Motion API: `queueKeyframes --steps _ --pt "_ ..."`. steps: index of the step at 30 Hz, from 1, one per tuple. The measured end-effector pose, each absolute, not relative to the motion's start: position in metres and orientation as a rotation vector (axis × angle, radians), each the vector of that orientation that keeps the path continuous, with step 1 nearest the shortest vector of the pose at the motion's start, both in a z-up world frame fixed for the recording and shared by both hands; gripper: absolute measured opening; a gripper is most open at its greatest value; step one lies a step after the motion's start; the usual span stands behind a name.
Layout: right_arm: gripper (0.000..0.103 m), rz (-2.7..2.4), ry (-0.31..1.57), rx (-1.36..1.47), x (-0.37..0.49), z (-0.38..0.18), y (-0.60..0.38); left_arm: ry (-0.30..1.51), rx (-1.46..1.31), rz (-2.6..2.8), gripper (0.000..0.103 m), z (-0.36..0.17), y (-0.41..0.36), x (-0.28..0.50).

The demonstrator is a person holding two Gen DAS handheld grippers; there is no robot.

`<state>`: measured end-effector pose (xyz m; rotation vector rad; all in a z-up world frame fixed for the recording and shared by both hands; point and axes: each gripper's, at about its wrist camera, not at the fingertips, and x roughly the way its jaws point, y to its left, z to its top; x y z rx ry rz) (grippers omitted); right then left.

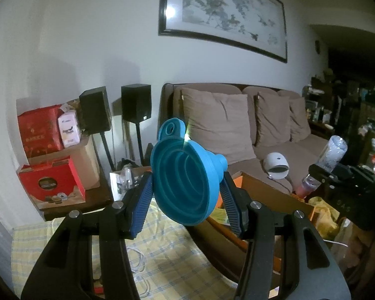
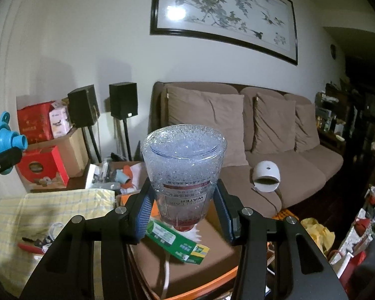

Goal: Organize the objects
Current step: 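Hold the bottle with the right tool above the orange-lined box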

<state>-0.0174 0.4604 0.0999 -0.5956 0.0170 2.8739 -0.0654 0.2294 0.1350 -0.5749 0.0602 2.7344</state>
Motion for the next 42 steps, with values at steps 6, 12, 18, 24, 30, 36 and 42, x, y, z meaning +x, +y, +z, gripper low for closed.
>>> queueKeyframes --steps 6,12,18,24,30,36,42 --pt "0.048 2.847 0.026 -0.608 -0.019 0.098 0.469 0.043 -0.6 2.694 0.05 0.133 0.238 -0.067" --pt "0.048 2.818 0.038 -0.627 -0.023 0.095 0.48 0.069 -0.603 2.663 0.05 0.132 0.251 -0.068" --pt "0.048 2.8 0.048 -0.654 -0.027 0.09 0.487 0.069 -0.623 2.635 0.05 0.127 0.265 -0.071" --pt "0.048 2.781 0.054 -0.662 -0.028 0.087 0.494 0.081 -0.653 2.614 0.05 0.119 0.278 -0.076" --pt "0.048 2.768 0.071 -0.675 -0.029 0.084 0.503 0.081 -0.686 2.597 0.05 0.112 0.285 -0.082" --pt "0.048 2.754 0.08 -0.686 -0.028 0.082 0.51 0.088 -0.707 2.588 0.05 0.106 0.29 -0.088" --pt "0.048 2.738 0.089 -0.714 -0.031 0.078 0.517 0.097 -0.728 2.576 0.05 0.1 0.294 -0.089"
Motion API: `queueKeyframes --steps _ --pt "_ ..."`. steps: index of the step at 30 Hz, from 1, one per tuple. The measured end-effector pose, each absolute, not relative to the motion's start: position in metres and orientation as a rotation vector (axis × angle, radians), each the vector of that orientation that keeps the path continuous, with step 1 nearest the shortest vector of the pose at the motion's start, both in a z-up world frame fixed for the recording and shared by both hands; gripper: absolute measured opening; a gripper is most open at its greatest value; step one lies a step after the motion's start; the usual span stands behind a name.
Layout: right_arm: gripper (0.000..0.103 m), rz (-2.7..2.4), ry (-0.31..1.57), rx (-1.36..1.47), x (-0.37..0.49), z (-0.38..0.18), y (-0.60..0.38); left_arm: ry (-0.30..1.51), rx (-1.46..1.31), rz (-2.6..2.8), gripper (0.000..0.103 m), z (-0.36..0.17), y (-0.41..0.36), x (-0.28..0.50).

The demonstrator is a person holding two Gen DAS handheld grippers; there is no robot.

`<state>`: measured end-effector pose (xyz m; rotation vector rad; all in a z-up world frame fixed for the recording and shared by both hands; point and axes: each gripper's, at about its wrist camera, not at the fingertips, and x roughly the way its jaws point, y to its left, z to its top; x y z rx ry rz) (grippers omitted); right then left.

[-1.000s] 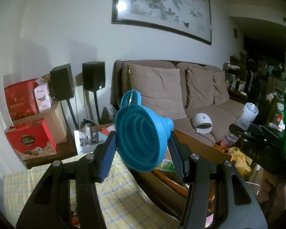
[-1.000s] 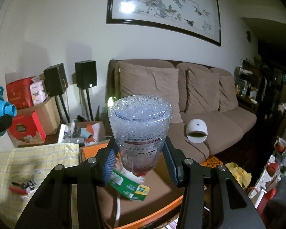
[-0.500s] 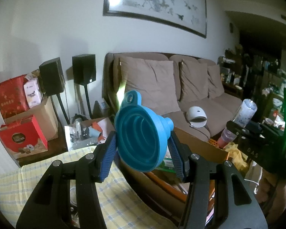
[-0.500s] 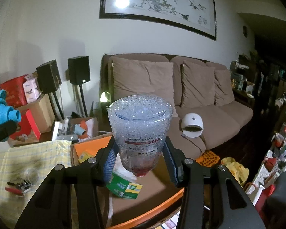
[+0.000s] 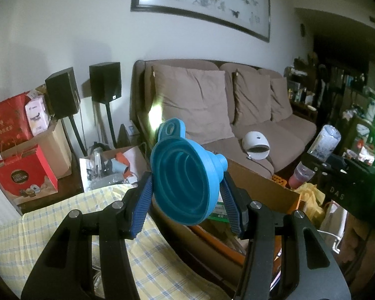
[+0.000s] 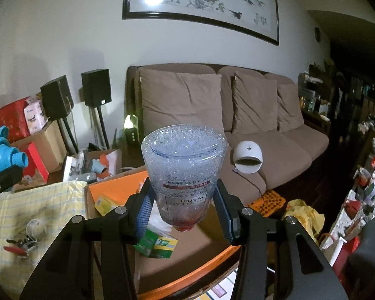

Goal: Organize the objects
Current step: 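Hold the bottle with the right tool above the orange-lined box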

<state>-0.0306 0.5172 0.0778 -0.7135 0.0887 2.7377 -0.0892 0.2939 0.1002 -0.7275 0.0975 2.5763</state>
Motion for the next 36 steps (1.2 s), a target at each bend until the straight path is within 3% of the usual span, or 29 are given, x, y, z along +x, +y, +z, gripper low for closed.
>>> queueKeyframes --steps 36 --pt "0.048 2.678 0.117 -0.789 -0.039 0.063 0.53 0.072 -0.885 2.524 0.051 0.049 0.309 -0.109"
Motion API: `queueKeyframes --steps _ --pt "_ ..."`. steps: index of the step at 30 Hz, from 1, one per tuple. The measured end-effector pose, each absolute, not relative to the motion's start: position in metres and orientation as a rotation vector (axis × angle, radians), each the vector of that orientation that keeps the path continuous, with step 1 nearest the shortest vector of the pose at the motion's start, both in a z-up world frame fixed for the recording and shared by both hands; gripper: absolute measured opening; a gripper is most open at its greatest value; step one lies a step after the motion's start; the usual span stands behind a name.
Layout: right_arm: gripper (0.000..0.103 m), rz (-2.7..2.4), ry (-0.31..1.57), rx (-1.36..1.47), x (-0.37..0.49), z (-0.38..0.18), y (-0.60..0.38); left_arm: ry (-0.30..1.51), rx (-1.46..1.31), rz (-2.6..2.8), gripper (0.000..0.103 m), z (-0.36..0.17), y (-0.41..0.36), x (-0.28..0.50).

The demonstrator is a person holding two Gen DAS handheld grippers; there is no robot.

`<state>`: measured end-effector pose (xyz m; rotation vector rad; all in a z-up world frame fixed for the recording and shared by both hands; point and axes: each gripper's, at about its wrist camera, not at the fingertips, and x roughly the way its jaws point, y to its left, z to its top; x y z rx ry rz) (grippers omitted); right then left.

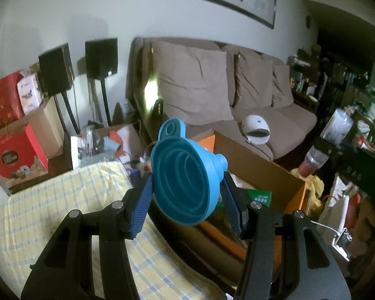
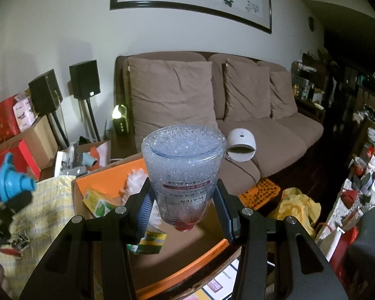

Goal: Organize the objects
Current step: 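Hold the bottle with the right tool above the orange-lined box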

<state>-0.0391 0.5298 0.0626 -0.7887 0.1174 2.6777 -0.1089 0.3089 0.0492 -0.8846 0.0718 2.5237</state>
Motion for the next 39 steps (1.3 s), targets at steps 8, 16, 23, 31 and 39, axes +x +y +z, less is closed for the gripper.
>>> queueKeyframes --steps 8,16,23,31,39 --pt "0.048 2.671 0.116 -0.81 -0.044 0.058 0.531 0.068 -0.927 2.508 0.051 0.031 0.316 -0.11" --pt "0.048 2.685 0.1 -0.831 -0.047 0.055 0.527 0.094 -0.924 2.532 0.051 0.021 0.327 -0.11" --pt "0.048 2.677 0.107 -0.836 -0.049 0.053 0.528 0.101 -0.932 2.541 0.051 0.015 0.328 -0.113" --pt "0.048 2.669 0.124 -0.865 -0.053 0.048 0.532 0.1 -0.921 2.557 0.051 0.014 0.336 -0.12" --pt "0.048 2.671 0.122 -0.851 -0.055 0.046 0.53 0.085 -0.903 2.565 0.051 0.016 0.34 -0.12"
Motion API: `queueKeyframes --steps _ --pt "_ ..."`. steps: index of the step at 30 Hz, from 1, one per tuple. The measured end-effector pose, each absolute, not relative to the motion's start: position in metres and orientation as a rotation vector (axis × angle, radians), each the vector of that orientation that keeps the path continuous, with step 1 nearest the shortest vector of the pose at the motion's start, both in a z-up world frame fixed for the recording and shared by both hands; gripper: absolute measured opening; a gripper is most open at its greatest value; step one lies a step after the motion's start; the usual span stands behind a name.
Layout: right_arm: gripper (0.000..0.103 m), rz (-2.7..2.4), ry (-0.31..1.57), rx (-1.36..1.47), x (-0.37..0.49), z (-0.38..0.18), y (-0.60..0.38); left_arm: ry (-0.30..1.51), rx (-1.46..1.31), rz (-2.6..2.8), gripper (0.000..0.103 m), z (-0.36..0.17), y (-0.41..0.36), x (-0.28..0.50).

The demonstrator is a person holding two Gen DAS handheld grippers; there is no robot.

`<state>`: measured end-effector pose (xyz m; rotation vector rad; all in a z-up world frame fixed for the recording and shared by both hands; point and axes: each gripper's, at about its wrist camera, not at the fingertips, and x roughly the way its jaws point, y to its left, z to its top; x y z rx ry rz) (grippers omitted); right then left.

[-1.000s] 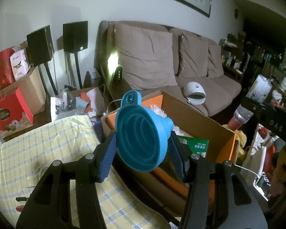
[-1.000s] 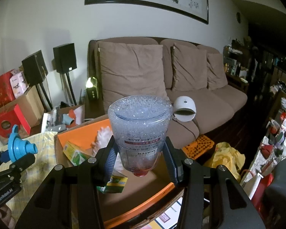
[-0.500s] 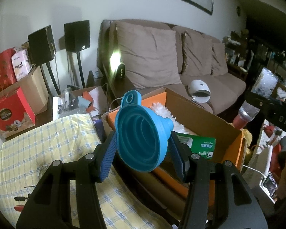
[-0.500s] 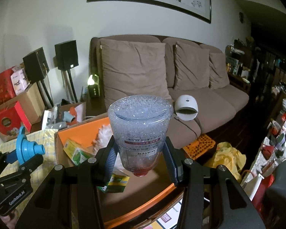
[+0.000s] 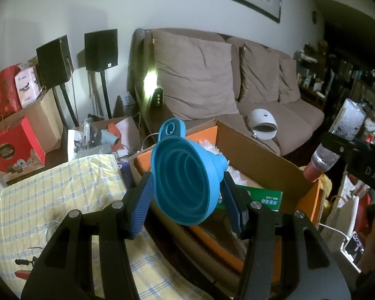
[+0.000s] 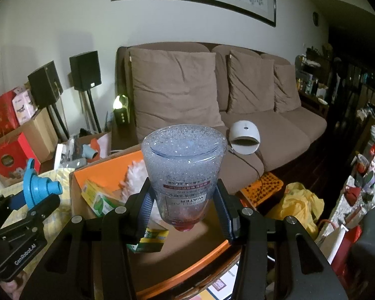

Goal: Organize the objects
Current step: 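Hold the bottle with the right tool above the orange-lined box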

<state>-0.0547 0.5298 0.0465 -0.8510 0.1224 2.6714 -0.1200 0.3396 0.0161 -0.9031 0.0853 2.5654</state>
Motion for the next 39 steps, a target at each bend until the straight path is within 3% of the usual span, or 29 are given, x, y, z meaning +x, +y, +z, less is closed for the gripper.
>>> queueKeyframes --steps 39 --pt "0.048 2.666 0.164 -0.98 -0.069 0.024 0.533 0.134 -0.868 2.586 0.051 0.027 0.357 -0.133"
